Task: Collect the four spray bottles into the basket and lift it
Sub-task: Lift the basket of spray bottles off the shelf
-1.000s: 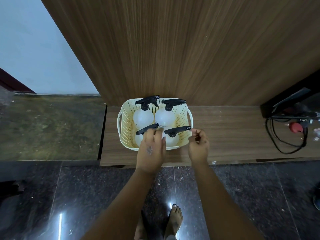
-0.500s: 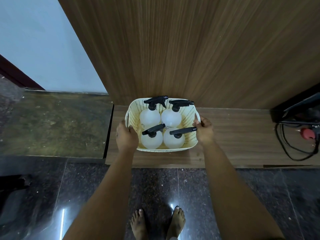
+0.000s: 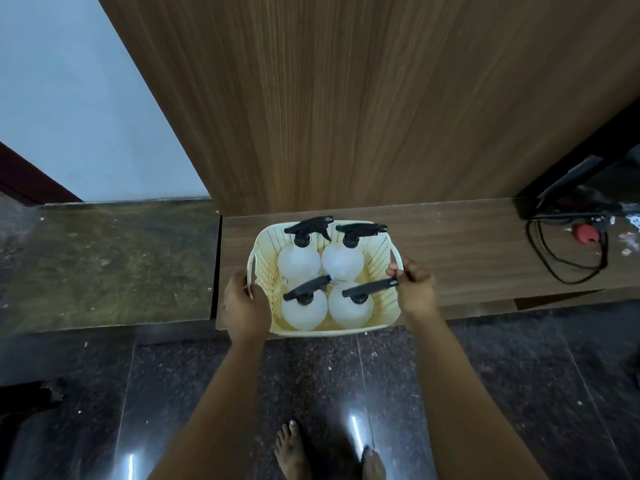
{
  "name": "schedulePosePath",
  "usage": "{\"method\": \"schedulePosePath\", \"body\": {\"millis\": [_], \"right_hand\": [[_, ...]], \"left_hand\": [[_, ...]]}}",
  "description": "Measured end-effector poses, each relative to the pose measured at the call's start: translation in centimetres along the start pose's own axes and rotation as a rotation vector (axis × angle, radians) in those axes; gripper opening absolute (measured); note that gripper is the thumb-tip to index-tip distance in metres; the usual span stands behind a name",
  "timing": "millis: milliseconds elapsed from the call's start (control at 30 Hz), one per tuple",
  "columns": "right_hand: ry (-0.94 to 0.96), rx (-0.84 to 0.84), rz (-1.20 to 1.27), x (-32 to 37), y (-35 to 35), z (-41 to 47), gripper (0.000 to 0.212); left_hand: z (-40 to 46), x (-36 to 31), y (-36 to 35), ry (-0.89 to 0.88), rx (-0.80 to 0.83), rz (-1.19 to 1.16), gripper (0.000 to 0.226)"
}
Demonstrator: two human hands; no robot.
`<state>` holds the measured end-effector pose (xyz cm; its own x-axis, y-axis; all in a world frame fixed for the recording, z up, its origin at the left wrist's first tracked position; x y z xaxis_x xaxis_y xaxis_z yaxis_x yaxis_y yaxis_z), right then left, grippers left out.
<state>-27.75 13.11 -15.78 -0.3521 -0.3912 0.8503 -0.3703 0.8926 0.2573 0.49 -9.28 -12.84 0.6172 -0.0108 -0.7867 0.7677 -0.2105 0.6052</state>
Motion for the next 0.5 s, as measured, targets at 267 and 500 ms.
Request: {"method": "schedulePosePath", "body": {"millis": [267, 500], "right_hand": [[-0.016, 0.054, -0.012, -7.3, 4.8, -6.7, 0.038], [-0.016, 0.106, -0.052, -15.8, 9.9, -10.4, 0.027]], "left_hand": [[-8.9, 4.8, 2.7, -0.046, -0.169, -0.046, 0.028], [-19.2, 12.3, 0.4, 0.037, -0.202, -0.043, 0.022]]}}
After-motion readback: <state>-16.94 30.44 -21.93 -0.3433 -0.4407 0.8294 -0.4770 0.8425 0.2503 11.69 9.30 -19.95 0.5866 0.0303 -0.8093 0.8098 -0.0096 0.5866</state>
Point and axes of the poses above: each hand's wrist, its own z-axis towards the middle knuckle, its own y-axis out of the back of the hand, x = y × z, the point moved 10 cm from there along z, towards the middle knuckle, and after that the axes turned 4 degrees about -y, right-handed, at the moved point
